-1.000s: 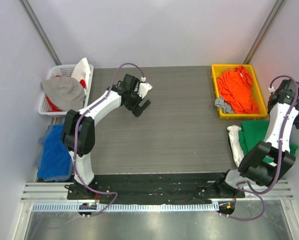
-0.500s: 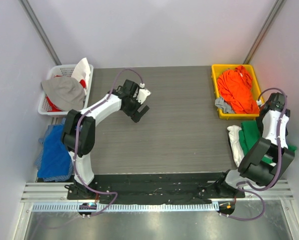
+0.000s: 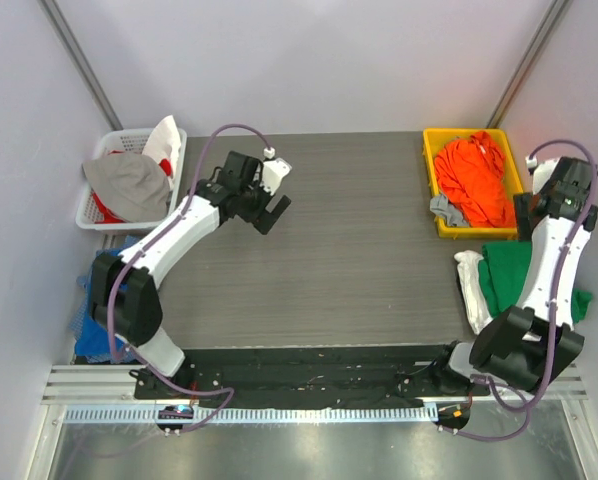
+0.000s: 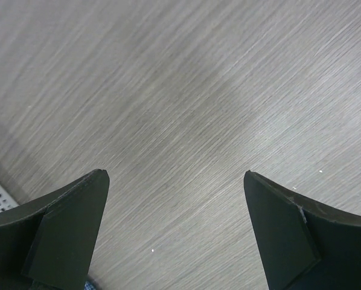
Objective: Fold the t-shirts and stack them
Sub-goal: Neatly place the folded tshirt to the corner
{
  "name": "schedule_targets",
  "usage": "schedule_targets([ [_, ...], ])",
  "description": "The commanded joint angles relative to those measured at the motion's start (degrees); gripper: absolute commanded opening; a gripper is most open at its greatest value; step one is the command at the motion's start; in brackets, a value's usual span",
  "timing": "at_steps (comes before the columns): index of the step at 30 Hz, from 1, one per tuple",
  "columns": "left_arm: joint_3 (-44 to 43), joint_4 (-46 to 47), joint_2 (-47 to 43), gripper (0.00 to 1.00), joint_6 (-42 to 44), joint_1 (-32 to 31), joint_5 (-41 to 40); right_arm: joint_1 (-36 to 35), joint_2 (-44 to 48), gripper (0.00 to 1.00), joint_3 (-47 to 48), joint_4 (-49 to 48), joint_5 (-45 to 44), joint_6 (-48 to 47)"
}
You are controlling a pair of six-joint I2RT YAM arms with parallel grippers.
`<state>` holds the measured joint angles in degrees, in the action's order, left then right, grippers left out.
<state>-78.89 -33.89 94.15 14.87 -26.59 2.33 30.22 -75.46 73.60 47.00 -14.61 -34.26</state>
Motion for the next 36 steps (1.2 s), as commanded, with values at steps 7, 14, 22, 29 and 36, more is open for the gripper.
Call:
schedule_targets([
  [7, 6.1, 7.4, -14.6, 1.0, -6.5, 1.8, -8.8, -15.9, 2.5, 0.83, 9.0, 4.0, 10.1, 10.7],
  [14, 10.9, 9.5, -19.6, 1.0, -14.0, 4.9, -11.4, -25.4, -4.0, 0.91, 12.4, 2.4, 18.5, 21.0],
  [22, 11.7, 8.0, -19.4, 1.0, -17.0, 5.6, -12.2, -34.2, -2.4, 0.91, 9.2, -9.5, 22.3, 28.7],
  [29, 11.2, 8.1, -19.4, 1.0, -21.2, 10.1, -13.1, -35.9, -3.4, 0.91, 7.5, -13.9, 23.3, 28.6],
  [36, 12.4, 9.5, -20.4, 1.0, -21.8, 11.9, -13.4, -37.0, -2.7, 0.91, 6.6, -14.9, 23.0, 28.6],
])
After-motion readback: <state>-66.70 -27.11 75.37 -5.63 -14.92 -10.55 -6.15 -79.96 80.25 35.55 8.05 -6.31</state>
